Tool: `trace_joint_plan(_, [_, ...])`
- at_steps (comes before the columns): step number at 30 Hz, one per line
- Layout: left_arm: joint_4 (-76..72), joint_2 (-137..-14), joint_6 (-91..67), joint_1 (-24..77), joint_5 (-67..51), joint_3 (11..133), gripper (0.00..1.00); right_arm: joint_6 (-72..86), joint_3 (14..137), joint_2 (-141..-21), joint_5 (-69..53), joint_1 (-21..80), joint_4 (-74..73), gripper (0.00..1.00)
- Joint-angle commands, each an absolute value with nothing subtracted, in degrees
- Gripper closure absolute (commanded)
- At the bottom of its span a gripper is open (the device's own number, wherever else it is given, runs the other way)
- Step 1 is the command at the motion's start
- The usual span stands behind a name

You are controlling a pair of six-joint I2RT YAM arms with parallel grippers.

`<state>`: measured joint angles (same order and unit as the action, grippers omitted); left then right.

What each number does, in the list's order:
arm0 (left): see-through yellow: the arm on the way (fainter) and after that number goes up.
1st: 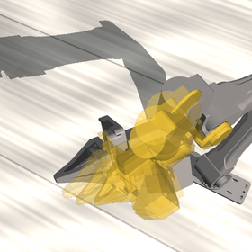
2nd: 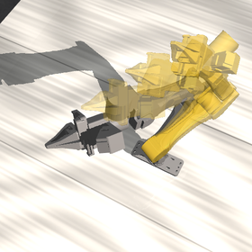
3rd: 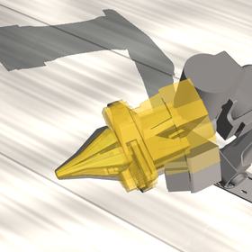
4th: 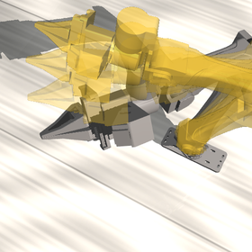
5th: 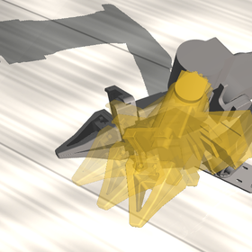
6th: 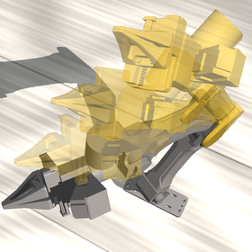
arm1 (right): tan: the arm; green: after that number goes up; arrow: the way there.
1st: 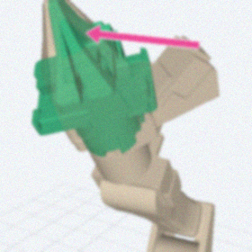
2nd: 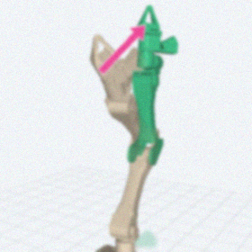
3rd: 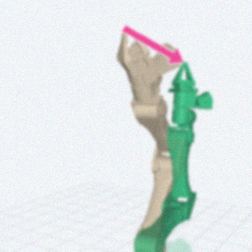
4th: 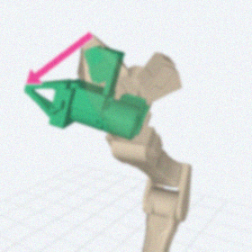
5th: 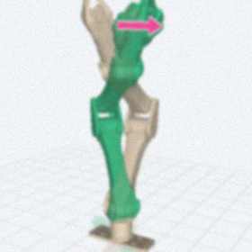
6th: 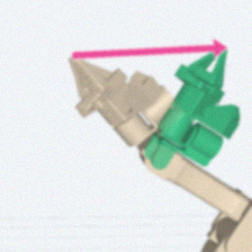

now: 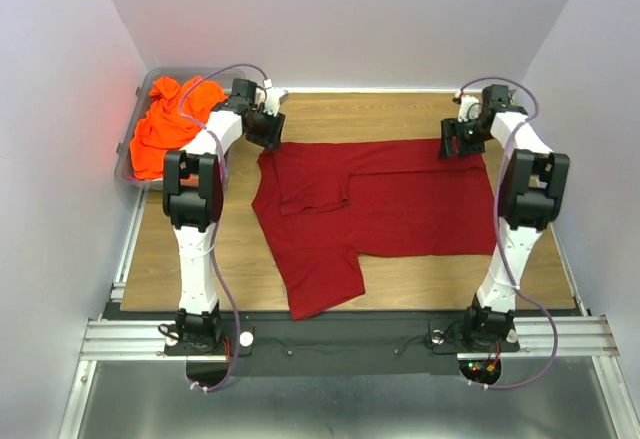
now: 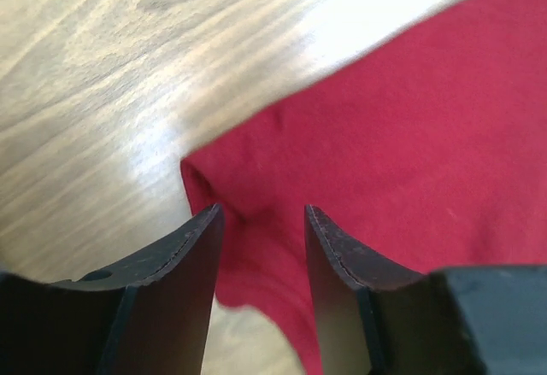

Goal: Fold and stack the t-shirts
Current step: Fold the tshirt

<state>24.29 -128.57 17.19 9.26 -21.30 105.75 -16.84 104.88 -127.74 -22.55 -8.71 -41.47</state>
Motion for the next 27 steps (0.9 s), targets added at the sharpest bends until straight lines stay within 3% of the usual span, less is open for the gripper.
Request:
trace_joint_plan(1, [27.1, -115.1, 21.8, 9.1, -27.2, 104.3, 0.44, -22.1, 98.8, -110.8, -25.4, -9.1, -43.2, 0.22])
trace_joint_plan(5, [27.3, -101.7, 24.4, 9.6, -29.3, 90.6, 0.43, -30.2, 89.3, -101.9, -21.5, -9.1, -45.3, 0.27])
trace_joint_plan(10, [24.2, -94.1, 23.6, 10.7, -28.0, 75.4, 0.43, -33.1, 81.1, -99.1, -18.1, -9.1, -45.6, 0.36])
trace_joint_plan(19, [22.2, -87.5, 24.0, 15.5, -28.6, 60.6, 0.51, -39.6, 68.5, -93.1, -15.0, -9.1, -47.6, 0.50])
trace_joint_plan(27, [29.5, -76.6, 31.5, 20.5, -26.0, 54.6, 0.52, -53.2, 52.9, -78.1, -6.9, -9.1, -48.1, 0.52])
